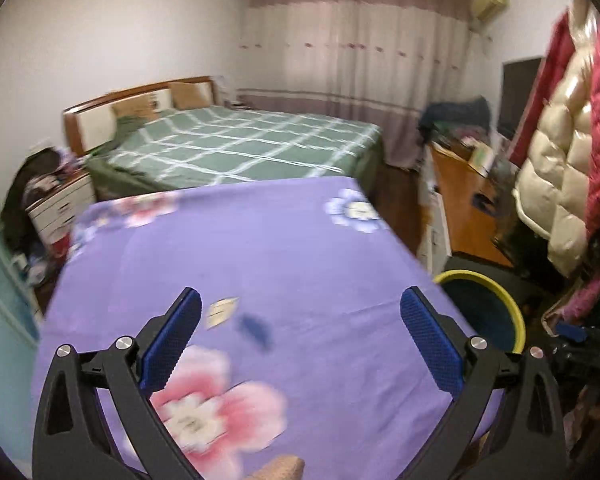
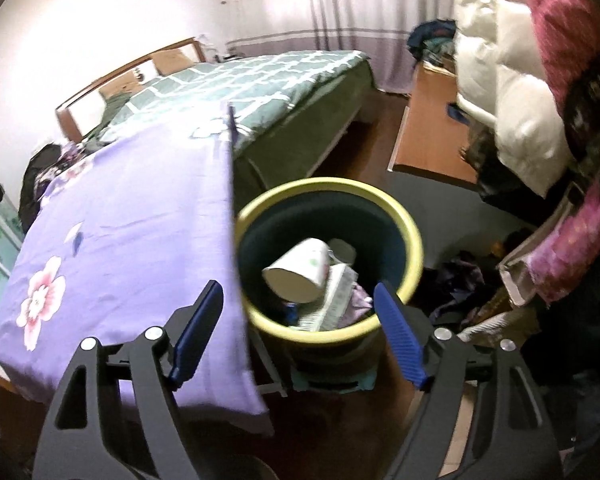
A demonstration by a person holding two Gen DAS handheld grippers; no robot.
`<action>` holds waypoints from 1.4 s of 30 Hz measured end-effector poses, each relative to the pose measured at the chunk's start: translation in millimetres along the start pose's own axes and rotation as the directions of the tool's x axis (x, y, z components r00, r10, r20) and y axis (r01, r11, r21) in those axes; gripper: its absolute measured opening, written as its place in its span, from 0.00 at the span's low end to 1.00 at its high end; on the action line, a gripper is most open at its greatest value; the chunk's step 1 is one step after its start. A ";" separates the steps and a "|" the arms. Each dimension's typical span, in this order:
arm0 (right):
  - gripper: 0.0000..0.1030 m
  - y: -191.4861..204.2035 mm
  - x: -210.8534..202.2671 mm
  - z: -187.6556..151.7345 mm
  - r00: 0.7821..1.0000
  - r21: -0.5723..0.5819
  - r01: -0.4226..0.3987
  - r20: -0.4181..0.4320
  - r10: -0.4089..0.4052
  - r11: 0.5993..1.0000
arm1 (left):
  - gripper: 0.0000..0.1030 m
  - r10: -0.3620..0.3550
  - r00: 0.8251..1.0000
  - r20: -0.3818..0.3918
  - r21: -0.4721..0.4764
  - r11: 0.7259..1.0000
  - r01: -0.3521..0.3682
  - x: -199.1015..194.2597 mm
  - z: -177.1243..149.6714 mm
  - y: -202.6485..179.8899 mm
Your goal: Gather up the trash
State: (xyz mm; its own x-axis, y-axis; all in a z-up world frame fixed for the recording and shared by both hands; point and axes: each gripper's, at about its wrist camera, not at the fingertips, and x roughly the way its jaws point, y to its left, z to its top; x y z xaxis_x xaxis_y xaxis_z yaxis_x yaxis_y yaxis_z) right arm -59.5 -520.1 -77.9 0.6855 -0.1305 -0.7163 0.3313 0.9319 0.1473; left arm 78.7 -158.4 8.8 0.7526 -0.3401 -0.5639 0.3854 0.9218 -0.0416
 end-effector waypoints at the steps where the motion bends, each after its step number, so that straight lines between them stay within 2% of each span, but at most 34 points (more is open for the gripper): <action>1: 0.75 7.0 -2.5 0.1 1.000 -0.014 -0.006 0.004 0.006 1.000 | 0.95 0.014 1.000 0.010 -0.015 1.000 -0.014 -11.8 -6.8 13.7; 5: 0.78 32.3 -17.8 -1.3 0.999 -0.065 -0.017 0.041 0.020 0.998 | 0.95 0.045 0.998 0.040 -0.047 0.998 -0.043 -48.3 -32.0 46.2; 14: 0.84 53.1 -57.7 -0.3 0.988 -0.101 0.029 0.155 -0.013 0.994 | 0.95 0.076 0.994 0.073 -0.091 0.993 -0.069 -91.3 -67.0 73.2; 20: 0.87 58.0 -74.7 -6.1 0.978 -0.107 0.053 0.206 -0.030 0.993 | 0.95 0.075 0.992 0.101 -0.107 0.992 -0.064 -106.8 -70.6 67.9; 27: 0.89 60.9 -81.2 -10.8 0.974 -0.116 0.048 0.225 -0.020 0.992 | 0.95 0.069 0.990 0.119 -0.097 0.994 -0.058 -118.0 -69.3 57.4; 42: 0.90 65.9 -79.0 -6.1 0.973 -0.122 0.049 0.230 -0.020 0.991 | 0.95 0.076 0.992 0.101 -0.102 0.993 -0.066 -109.4 -63.5 58.6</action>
State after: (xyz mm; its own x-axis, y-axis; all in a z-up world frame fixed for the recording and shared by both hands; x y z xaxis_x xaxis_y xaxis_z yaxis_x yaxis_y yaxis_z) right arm -95.8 -446.3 -15.7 0.8095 -0.2232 -0.5430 0.2828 0.9588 0.0274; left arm -15.0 -55.4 15.7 0.8297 -0.2858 -0.4794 0.2783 0.9564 -0.0886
